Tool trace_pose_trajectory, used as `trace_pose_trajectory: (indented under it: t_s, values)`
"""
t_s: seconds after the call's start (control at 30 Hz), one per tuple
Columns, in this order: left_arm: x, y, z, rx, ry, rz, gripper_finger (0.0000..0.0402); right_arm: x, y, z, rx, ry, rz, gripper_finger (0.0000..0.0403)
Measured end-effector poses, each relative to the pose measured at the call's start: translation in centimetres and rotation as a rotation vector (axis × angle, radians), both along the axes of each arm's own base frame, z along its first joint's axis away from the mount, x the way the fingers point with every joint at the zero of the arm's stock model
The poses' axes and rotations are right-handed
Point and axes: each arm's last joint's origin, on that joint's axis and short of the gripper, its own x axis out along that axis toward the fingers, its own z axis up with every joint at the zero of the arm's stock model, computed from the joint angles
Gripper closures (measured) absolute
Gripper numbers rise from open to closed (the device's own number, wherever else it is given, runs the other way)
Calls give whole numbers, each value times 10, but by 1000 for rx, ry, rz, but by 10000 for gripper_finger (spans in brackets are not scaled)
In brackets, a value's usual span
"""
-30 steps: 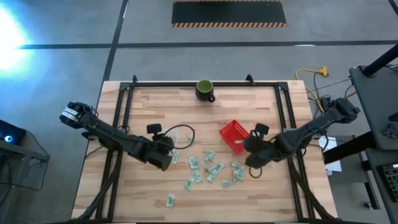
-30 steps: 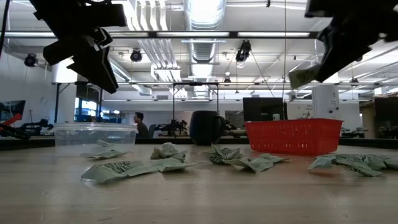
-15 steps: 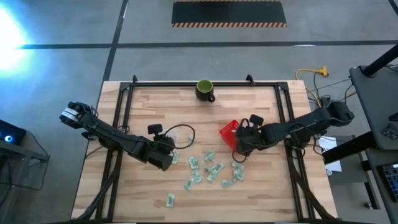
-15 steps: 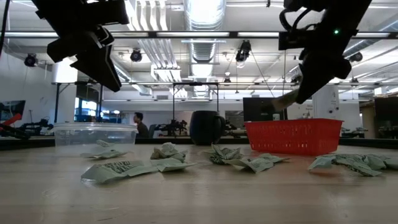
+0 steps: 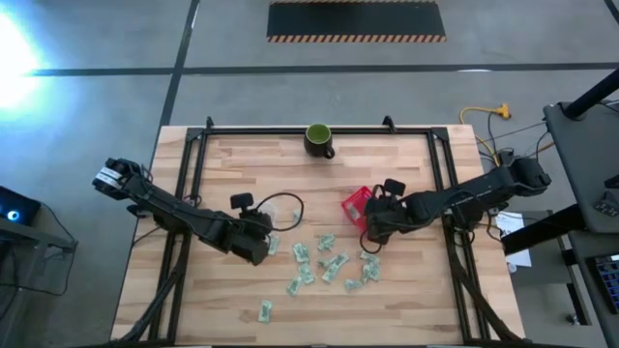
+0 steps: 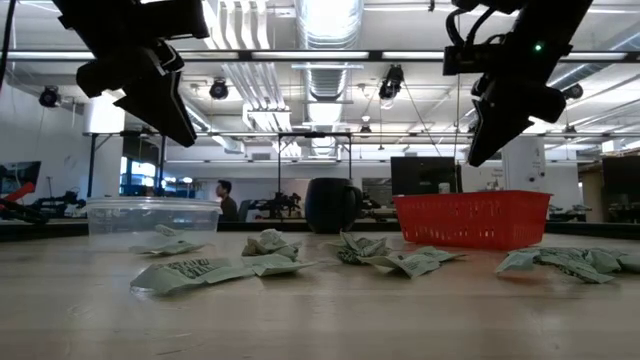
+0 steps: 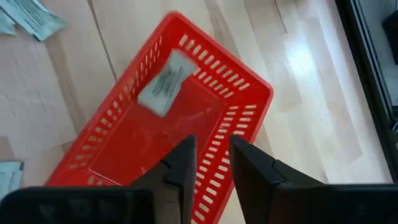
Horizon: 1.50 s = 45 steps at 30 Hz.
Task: Pick and place items into bin
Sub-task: Put the stevia packet into the transparent bin
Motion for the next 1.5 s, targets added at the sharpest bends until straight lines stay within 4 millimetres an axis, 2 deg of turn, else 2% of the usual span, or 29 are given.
trace_pose_trajectory:
  t_s: [0.23,0.47,0.63,0.8,0.97,1.13,1.27,1.5]
  values:
    - [3,-4,6,-78,26,-71,299,2,7,26,73,-67,88,296]
    - [9,-12,16,-259,50,-180,299,-3,15,45,114,-131,149,304]
    - [14,-21,25,-427,30,-263,299,-7,20,49,120,-148,176,314]
    - [15,-37,29,-644,10,-325,299,-10,26,49,129,-134,228,323]
    - [16,-47,28,-634,-54,-334,299,-10,29,49,139,-124,271,330]
    - [36,-55,18,-646,-150,-343,299,-8,29,49,139,-140,277,328]
    - [55,-65,2,-683,-196,-338,299,-8,31,49,156,-131,320,324]
    - [70,-73,-31,-783,-122,-103,299,-9,38,49,210,-111,396,323]
